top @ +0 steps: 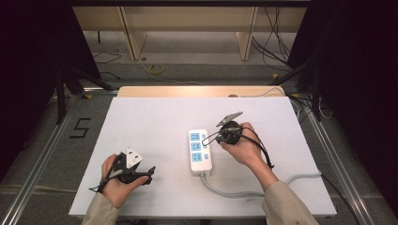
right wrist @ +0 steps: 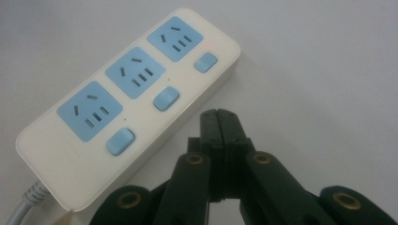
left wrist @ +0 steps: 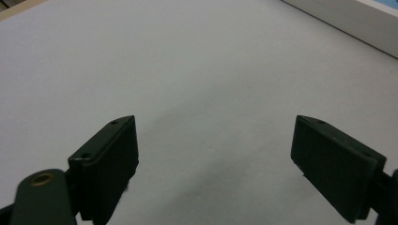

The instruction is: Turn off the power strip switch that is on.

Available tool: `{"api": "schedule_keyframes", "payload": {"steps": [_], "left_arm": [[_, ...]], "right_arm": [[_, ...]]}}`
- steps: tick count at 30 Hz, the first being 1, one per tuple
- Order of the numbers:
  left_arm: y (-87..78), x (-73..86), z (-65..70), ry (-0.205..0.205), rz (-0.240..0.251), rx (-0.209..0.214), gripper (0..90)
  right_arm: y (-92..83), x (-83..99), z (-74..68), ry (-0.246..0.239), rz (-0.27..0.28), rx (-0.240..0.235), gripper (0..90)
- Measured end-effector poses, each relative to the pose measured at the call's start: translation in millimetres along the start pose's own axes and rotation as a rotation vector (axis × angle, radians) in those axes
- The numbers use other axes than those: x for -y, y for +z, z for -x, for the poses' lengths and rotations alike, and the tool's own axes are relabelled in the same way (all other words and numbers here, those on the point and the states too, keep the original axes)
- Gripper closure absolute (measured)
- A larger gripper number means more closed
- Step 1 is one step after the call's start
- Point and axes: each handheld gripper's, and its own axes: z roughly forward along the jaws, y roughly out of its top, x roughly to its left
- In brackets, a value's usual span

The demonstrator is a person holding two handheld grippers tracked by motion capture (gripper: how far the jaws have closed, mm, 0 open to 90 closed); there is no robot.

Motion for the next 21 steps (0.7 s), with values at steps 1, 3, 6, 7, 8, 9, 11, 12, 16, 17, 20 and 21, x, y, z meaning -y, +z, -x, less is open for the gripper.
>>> {"api": "schedule_keyframes", "payload": {"steps": [1, 3, 6, 7, 8, 9, 11, 12, 16, 17, 20, 21], "left_arm": [[0.1, 0.0, 0.0, 0.001, 0.0, 0.0, 15.0], [0.2, -0.1, 0.1, 0.003, 0.003, 0.0, 15.0], [0.2, -0.2, 0.2, 0.003, 0.001, 0.001, 15.0], [0.3, -0.2, 0.3, 0.003, 0.003, 0.001, 15.1], [0.3, -0.2, 0.3, 0.003, 0.003, 0.001, 15.0], [0.4, -0.2, 0.4, 0.003, 0.002, 0.002, 15.0], [0.5, -0.3, 0.5, 0.003, 0.003, 0.003, 15.1], [0.4, -0.4, 0.5, 0.003, 0.004, 0.003, 15.1], [0.5, -0.4, 0.6, 0.003, 0.003, 0.003, 15.1], [0.5, -0.4, 0.6, 0.003, 0.003, 0.004, 15.1], [0.5, -0.4, 0.5, 0.002, 0.004, 0.003, 15.1], [0.6, -0.4, 0.5, 0.003, 0.004, 0.004, 15.1]], "right_arm": [[0.7, -0.2, 0.0, -0.003, 0.001, -0.001, 90.0], [1.3, -1.0, -0.7, -0.003, -0.003, -0.001, 90.0], [1.8, -2.5, -1.1, -0.009, -0.001, 0.0, 90.0], [1.7, -3.2, -1.7, -0.005, -0.002, 0.003, 90.0], [1.8, -3.7, -1.6, -0.009, 0.0, 0.002, 90.0], [1.7, -4.3, -1.9, -0.007, -0.003, 0.003, 90.0], [2.3, -5.5, -2.0, -0.01, -0.002, 0.002, 90.0], [2.5, -6.1, -2.2, -0.012, -0.002, 0.003, 90.0], [3.0, -8.3, -3.1, -0.014, -0.001, 0.001, 90.0], [3.4, -9.6, -3.5, -0.016, -0.002, 0.001, 90.0], [4.5, -11.6, -3.9, -0.019, -0.006, 0.001, 90.0], [5.1, -11.9, -3.9, -0.021, -0.004, 0.001, 90.0]]}}
